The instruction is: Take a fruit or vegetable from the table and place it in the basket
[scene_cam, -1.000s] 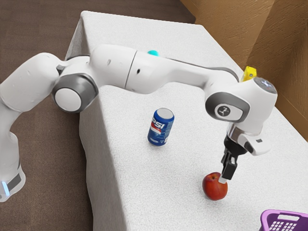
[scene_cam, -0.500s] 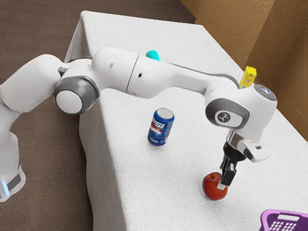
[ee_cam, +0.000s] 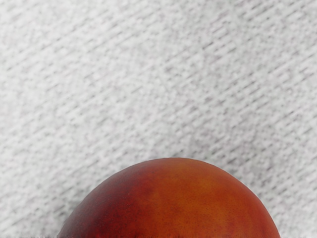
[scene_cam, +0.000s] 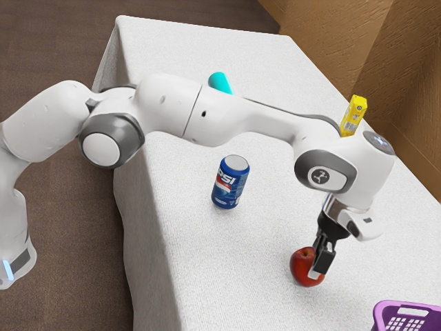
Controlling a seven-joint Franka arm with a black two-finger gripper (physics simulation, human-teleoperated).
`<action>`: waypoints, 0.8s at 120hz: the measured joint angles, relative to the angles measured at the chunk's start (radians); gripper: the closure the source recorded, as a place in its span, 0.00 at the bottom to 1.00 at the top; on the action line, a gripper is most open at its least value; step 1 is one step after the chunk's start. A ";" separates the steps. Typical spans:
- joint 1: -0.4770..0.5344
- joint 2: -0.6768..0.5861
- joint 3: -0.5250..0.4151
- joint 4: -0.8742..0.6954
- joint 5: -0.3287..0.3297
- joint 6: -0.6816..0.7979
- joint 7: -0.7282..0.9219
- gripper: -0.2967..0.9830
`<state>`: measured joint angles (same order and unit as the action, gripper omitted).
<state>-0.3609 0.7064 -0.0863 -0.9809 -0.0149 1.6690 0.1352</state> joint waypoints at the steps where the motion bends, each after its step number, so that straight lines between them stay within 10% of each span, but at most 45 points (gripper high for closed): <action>1: 0.000 0.000 0.000 0.000 0.000 0.000 0.000 0.23; 96: -0.016 -0.028 -0.054 0.160 -0.015 -0.041 -0.004 0.41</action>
<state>-0.3770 0.6784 -0.1408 -0.8207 -0.0302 1.6277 0.1312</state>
